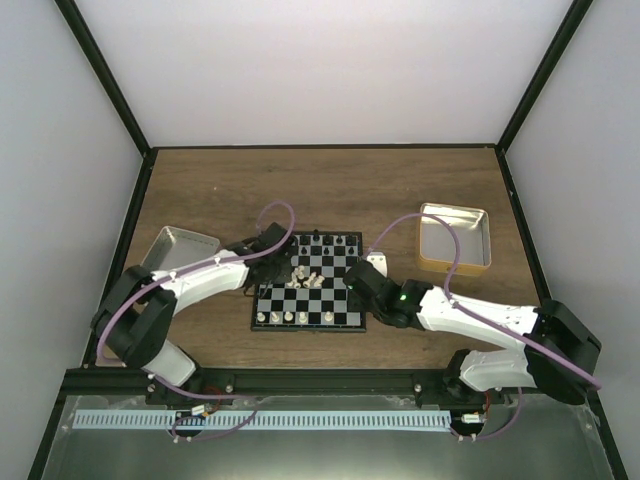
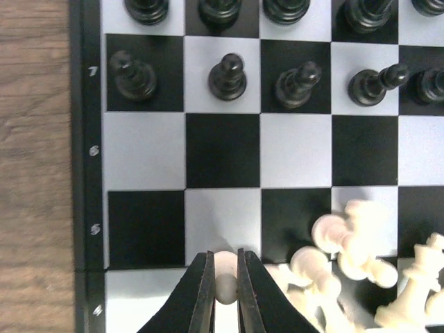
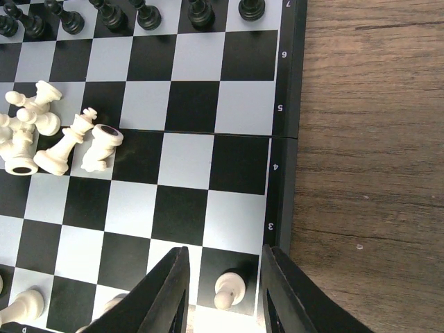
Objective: Set up the chess pieces on the board
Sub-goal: Pick up the chess piece from the chessboard, then place the chess piece on the chessboard.
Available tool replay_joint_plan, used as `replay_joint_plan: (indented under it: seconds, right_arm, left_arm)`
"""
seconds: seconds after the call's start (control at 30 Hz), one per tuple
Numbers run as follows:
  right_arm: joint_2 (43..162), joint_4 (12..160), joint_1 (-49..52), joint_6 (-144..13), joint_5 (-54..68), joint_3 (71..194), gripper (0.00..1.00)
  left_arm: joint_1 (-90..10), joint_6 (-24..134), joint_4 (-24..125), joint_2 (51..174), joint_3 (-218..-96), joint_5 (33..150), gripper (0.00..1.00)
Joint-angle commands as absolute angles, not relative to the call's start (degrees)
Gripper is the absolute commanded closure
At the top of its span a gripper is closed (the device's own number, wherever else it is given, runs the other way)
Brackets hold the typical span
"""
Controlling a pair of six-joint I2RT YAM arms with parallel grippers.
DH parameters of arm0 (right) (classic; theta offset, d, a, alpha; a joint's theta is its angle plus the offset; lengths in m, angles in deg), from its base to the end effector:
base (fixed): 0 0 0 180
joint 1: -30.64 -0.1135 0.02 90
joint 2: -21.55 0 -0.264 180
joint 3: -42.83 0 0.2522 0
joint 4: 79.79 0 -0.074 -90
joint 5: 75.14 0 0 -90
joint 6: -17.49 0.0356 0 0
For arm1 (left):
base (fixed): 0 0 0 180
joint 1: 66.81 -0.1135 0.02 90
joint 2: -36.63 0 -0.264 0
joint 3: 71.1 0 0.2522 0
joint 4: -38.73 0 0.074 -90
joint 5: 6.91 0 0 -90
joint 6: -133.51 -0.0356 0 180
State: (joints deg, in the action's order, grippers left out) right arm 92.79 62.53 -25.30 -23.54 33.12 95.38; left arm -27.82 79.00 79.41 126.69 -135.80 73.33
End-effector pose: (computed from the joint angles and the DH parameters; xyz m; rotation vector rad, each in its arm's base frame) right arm 0.1401 0.1874 0.1929 -0.0310 2.5185 0.3564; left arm 0.2311 -0.1793 0.1698 0.0336 2.7031 -0.1634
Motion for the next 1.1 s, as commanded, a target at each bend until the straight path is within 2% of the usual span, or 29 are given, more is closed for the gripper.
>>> replay_joint_plan:
  seconds: [0.0, 0.5, 1.07]
  right_arm:
    - [93.0, 63.2, -24.7, -22.9, 35.0, 95.5, 0.69]
    - [95.0, 64.3, -24.7, -23.6, 34.6, 96.5, 0.69]
    - [95.2, 65.6, -24.7, -23.7, 34.2, 95.5, 0.69]
  left_arm:
    - [-28.1, 78.4, 81.9, 121.3, -133.2, 71.0, 0.91]
    - [-27.8, 83.2, 90.5, 109.6, -126.1, 77.4, 0.89]
    - [-27.4, 82.1, 91.9, 111.4, -125.8, 80.1, 0.88]
